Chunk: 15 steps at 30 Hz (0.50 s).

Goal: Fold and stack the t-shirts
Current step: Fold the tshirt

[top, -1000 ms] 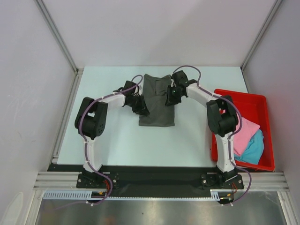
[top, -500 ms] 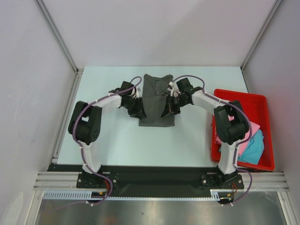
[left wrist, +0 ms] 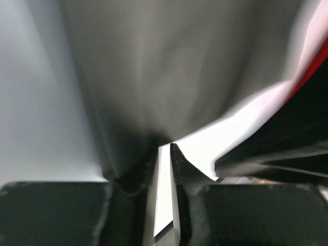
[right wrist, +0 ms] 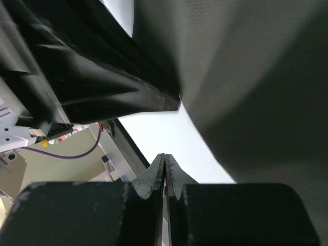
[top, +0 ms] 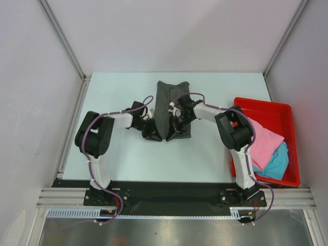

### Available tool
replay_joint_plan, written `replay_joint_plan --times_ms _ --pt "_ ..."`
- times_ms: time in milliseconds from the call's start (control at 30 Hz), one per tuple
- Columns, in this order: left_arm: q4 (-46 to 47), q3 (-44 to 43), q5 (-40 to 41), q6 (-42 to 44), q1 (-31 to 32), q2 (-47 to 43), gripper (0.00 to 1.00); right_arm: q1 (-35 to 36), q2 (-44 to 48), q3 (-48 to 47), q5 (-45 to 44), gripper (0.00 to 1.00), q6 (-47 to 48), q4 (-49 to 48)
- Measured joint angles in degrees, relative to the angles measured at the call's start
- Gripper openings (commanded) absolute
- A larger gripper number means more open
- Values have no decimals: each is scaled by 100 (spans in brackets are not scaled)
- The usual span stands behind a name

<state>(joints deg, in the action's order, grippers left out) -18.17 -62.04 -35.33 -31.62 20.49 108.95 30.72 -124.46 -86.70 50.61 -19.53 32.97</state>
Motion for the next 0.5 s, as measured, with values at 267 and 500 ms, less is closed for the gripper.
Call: replay_joint_plan --times_ms 267,500 --pt "297 352 -586 -269 -116 247 16 -271 -87 417 -203 7 114 79" --pt "400 433 -671 -271 -179 247 15 -953 284 1180 -323 9 160 153"
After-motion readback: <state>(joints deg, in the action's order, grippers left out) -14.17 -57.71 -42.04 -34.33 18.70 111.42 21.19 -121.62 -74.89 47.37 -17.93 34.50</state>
